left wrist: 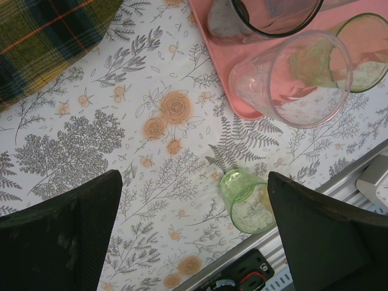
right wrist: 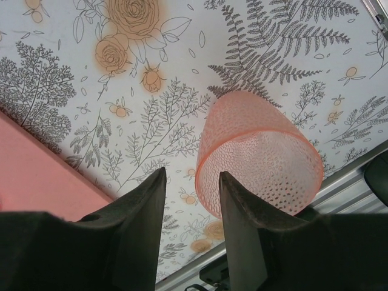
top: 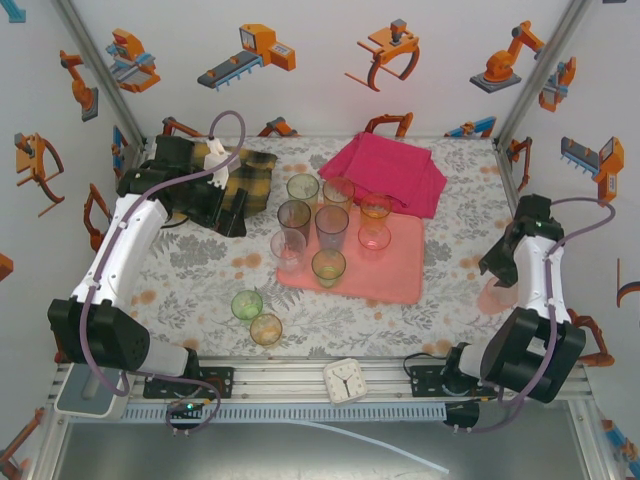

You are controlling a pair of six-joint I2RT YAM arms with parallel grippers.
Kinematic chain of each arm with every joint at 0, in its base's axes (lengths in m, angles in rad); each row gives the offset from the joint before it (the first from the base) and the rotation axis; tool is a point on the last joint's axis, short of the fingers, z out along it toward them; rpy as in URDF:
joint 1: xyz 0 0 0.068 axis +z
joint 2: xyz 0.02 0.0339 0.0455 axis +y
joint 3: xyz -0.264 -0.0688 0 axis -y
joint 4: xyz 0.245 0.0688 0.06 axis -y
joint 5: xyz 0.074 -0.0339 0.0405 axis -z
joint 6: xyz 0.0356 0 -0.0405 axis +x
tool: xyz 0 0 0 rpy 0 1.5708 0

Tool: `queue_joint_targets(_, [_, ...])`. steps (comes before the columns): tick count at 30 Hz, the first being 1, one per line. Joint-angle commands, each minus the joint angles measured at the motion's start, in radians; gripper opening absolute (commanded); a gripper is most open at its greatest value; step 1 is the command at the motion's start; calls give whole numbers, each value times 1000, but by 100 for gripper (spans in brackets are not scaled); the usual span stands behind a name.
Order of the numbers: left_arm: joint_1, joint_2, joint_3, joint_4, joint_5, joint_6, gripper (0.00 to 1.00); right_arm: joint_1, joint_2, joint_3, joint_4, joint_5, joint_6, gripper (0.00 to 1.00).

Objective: Place the glasses into the tray

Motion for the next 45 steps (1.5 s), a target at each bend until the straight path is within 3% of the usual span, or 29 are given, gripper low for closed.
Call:
queue_joint_targets(1, [-2,-25,3,1,12,-7,97,-10,23,-20,22,-1,-25,39])
queue_joint_targets(34, [-2,-20,5,6,7,-14,97,-9,74,-49,67,-26,-88,2])
queue_joint_targets(45, [-2,-18,11,5,5,-14,97,-9,43,-39,50,-24,-98,0])
